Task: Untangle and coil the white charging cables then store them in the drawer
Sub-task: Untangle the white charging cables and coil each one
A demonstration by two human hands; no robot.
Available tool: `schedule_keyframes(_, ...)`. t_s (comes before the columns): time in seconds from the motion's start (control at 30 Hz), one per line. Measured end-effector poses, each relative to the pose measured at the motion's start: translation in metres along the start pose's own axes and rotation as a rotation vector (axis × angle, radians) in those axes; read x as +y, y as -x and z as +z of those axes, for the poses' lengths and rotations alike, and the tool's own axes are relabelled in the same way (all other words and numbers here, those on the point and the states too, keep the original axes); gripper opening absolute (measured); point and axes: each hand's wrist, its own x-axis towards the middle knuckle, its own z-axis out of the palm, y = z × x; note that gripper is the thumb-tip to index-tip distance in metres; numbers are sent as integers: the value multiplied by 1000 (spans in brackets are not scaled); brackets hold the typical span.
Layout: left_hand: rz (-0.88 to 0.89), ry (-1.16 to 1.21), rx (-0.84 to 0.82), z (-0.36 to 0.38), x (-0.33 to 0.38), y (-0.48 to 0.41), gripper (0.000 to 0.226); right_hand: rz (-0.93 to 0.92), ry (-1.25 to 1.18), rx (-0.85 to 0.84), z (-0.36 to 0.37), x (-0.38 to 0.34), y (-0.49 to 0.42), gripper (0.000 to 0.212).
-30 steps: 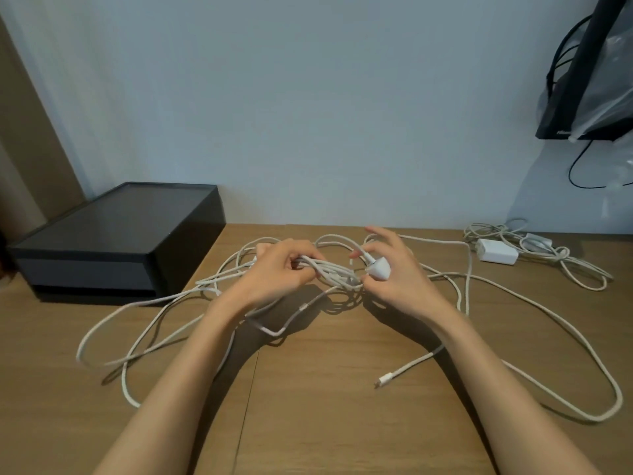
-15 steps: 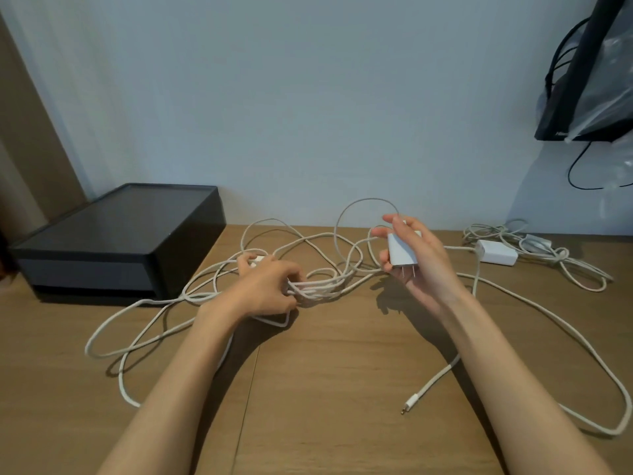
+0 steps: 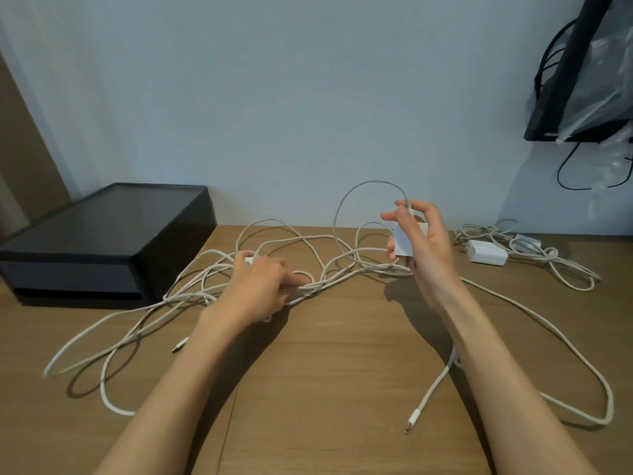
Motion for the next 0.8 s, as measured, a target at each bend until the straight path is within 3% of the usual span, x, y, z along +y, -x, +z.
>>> schedule_keyframes(0.07, -10, 84, -60, 0, -2, -2, 32, 13, -13, -3, -3, -2, -1, 15)
schedule_keyframes(0.17, -8, 225, -15, 0, 11, -11, 57, 103, -121, -84, -5, -6, -1, 16)
schedule_keyframes(0.33, 12, -15, 23, 2, 53, -41, 70, 97, -233, -150, -12, -12, -2, 7)
schedule_keyframes(0.4, 9, 26, -2, 2, 62, -53, 65, 81, -308, -131, -16, -13, -3, 10)
schedule_keyframes(0.57, 130, 84, 43, 11, 61, -63, 22, 27, -386, -46, -29, -10, -9, 18)
schedule_keyframes(0.8, 189, -204, 101, 11, 0, -34, 29, -53, -299, 224, -38, -4, -15, 20)
